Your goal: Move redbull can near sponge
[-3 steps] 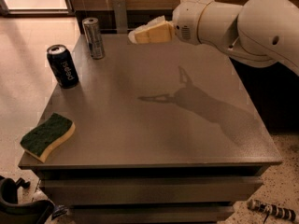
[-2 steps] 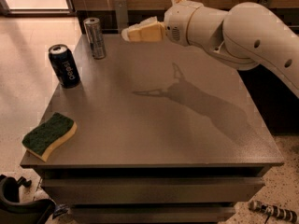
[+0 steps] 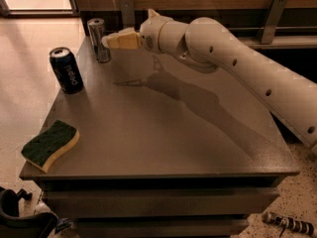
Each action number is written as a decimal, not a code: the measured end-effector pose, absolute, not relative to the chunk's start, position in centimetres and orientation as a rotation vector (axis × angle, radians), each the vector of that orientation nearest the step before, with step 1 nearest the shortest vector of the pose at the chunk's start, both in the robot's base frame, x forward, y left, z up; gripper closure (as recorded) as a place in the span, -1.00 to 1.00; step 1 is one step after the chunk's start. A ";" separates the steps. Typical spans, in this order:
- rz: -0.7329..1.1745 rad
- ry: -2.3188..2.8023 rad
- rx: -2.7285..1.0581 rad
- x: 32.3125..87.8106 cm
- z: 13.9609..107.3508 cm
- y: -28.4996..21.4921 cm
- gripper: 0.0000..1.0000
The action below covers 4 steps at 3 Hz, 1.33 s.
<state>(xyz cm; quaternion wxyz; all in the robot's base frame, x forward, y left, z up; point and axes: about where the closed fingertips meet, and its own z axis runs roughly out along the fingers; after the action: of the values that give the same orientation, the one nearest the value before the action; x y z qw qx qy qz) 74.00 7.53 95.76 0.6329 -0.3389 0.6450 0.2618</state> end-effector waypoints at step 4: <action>0.754 1.511 -0.820 80.8 89.4 18.2 -1.00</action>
Offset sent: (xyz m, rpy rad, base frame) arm 0.0669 0.1091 -0.0700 -0.0380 0.1235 0.1396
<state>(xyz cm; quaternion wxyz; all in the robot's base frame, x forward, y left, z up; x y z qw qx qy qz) 80.76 18.21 89.43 0.5910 -0.3523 0.6493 0.3242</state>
